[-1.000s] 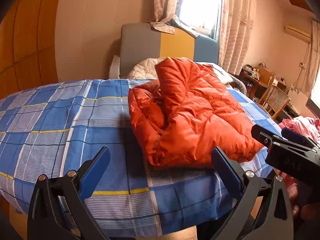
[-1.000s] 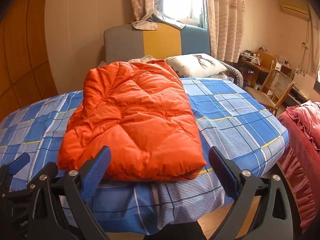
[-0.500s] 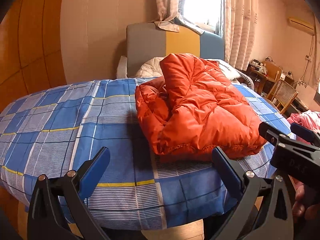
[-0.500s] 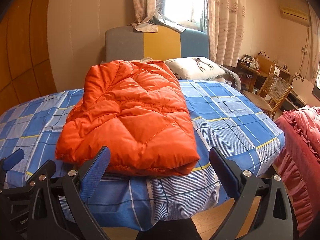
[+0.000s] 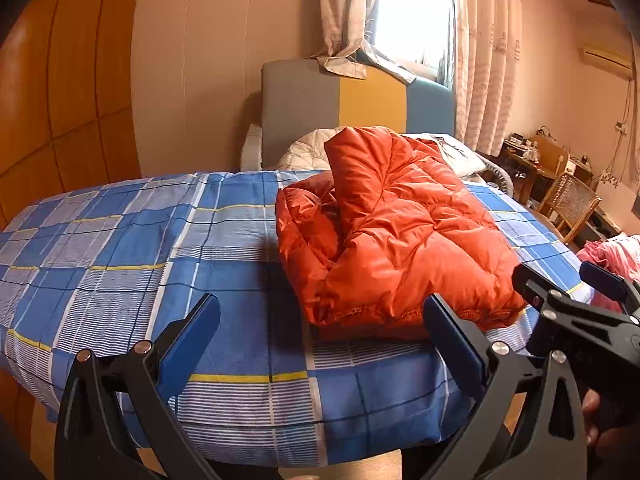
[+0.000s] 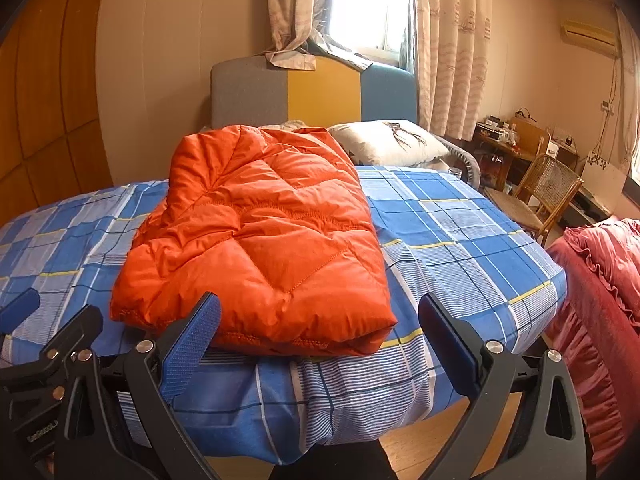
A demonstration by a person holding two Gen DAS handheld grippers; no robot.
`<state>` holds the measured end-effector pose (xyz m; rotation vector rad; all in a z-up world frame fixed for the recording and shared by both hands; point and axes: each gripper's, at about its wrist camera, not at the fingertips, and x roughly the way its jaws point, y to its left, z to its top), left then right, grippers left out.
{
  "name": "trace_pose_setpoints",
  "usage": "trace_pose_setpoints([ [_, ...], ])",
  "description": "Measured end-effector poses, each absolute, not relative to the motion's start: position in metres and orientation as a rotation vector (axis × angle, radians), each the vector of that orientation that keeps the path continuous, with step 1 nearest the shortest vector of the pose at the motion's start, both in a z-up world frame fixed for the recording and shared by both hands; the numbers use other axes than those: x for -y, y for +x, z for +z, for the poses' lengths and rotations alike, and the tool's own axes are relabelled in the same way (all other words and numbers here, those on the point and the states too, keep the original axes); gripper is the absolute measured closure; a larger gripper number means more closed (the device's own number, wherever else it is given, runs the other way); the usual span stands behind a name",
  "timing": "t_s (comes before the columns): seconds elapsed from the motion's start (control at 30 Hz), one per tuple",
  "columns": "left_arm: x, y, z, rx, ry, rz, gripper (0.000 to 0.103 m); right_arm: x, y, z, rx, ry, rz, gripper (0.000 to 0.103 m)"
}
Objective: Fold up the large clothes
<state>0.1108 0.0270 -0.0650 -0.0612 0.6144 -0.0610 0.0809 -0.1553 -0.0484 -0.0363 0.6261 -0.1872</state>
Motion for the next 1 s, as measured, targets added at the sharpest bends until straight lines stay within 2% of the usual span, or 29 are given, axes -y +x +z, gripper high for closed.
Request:
trace_pose_setpoints([
  [1.0, -0.023, 0.099, -0.047, -0.580, -0.056, -0.061, 0.002, 0.164, 0.068, -0.049, -0.617, -0.020, -0.211, 0.005],
])
